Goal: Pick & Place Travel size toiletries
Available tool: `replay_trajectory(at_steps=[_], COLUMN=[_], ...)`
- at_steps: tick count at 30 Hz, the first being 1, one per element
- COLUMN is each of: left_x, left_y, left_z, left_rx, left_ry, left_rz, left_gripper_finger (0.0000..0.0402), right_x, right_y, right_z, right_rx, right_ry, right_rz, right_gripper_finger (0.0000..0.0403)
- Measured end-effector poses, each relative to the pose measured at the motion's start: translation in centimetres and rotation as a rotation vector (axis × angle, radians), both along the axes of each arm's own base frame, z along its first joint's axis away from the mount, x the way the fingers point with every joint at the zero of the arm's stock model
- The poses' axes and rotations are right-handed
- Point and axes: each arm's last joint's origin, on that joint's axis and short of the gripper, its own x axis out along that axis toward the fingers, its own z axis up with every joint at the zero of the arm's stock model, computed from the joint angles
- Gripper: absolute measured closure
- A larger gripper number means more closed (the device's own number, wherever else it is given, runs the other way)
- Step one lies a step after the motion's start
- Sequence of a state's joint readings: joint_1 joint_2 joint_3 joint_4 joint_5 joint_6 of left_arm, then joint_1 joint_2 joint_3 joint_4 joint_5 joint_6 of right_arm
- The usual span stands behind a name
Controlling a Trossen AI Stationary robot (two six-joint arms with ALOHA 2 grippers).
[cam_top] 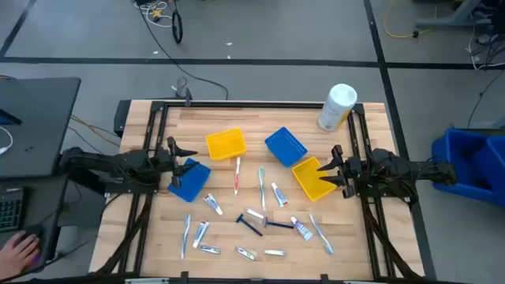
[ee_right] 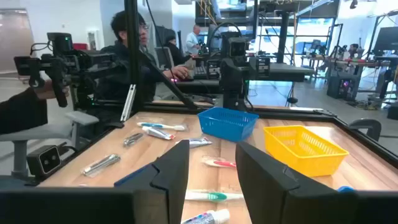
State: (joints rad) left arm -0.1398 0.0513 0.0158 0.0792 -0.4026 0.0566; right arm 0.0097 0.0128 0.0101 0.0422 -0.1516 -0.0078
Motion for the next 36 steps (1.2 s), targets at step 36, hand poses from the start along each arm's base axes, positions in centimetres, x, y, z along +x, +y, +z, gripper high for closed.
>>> replay_trajectory(at_steps=[36], left_x=[0.1], left_y=[0.2], left_z=[2.1], left_rx=[-0.181], left_ry=[-0.259], left_rz=[0.072], left_gripper_finger=[0.0219], right_x=[0.3], right_y=[-0.7], right_z=[2.4], right_rx=[0.002], right_ry=[-0.239], right_rz=[-0.251], right_gripper_finger=[0.0248])
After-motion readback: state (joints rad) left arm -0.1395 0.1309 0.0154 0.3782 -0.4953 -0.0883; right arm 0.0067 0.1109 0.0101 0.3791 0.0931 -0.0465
